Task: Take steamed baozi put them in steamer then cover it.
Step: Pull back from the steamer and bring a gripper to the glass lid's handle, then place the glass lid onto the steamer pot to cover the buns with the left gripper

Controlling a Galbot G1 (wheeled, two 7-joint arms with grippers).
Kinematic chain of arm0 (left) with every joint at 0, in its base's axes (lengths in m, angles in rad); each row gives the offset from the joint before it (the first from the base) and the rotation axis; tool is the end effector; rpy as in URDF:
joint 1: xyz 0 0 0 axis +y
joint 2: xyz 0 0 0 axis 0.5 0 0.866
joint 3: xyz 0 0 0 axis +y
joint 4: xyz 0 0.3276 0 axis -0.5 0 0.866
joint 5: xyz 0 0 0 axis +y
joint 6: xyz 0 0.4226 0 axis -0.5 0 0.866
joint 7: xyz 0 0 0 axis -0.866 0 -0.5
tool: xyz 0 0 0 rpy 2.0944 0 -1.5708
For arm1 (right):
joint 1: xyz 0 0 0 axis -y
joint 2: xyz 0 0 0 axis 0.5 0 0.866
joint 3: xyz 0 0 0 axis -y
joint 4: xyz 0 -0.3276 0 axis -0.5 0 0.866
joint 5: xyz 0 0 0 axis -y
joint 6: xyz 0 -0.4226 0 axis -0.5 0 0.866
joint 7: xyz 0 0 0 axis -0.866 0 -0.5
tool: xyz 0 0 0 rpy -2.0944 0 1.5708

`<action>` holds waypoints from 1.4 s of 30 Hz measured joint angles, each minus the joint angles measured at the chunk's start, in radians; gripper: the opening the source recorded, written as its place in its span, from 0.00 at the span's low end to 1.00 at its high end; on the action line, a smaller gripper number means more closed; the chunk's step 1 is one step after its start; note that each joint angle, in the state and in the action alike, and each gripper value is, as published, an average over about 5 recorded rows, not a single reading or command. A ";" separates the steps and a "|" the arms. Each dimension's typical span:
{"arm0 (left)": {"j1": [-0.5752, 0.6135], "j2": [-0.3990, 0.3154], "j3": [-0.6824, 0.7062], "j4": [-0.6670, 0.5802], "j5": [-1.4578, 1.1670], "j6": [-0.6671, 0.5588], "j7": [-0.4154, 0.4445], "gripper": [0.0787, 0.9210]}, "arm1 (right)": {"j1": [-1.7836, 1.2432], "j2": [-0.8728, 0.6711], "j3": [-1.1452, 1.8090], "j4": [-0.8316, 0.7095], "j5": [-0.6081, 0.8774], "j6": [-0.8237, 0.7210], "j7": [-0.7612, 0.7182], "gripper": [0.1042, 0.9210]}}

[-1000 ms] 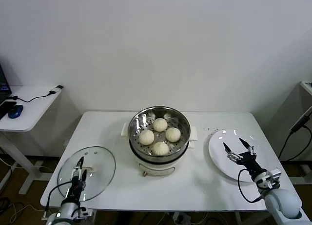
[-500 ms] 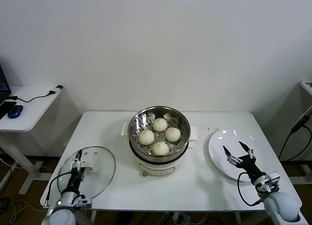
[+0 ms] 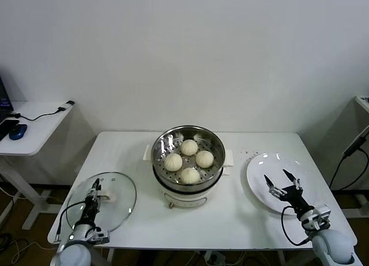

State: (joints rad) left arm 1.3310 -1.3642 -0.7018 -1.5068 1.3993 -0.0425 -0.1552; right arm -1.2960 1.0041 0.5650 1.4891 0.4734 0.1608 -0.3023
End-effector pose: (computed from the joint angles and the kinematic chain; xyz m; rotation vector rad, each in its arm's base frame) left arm 0.3056 0.1459 -0.4347 -0.0242 -2.0120 -2.1358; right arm 0.3349 -0.2091 -0.3906 0.3661 -2.9640 0.1246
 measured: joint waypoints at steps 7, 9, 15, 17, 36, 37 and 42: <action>0.008 0.005 0.003 -0.014 -0.027 0.002 -0.017 0.19 | 0.007 -0.002 0.002 -0.013 -0.005 0.003 -0.002 0.88; 0.014 0.007 0.003 -0.024 -0.036 0.005 -0.022 0.13 | 0.010 -0.003 0.003 -0.016 -0.006 0.003 -0.002 0.88; 0.048 0.019 -0.005 -0.088 -0.069 0.023 -0.022 0.09 | 0.020 -0.006 0.003 -0.028 -0.008 0.007 0.001 0.88; 0.065 0.025 -0.006 -0.123 -0.080 0.035 -0.019 0.09 | 0.025 -0.006 0.003 -0.034 -0.008 0.008 0.002 0.88; 0.156 0.200 0.094 -0.565 -0.152 0.426 0.143 0.09 | 0.100 -0.025 -0.038 -0.092 -0.036 0.014 0.018 0.88; 0.142 0.210 0.110 -0.576 -0.149 0.456 0.162 0.09 | 0.105 -0.026 -0.041 -0.095 -0.038 0.014 0.020 0.88; 0.040 0.235 0.218 -0.611 -0.100 0.587 0.280 0.09 | 0.127 -0.028 -0.051 -0.107 -0.045 0.013 0.032 0.88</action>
State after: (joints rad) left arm 1.3707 -1.1288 -0.4834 -2.1174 1.2992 0.5447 0.1247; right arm -1.1685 0.9759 0.5136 1.3817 0.4282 0.1736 -0.2703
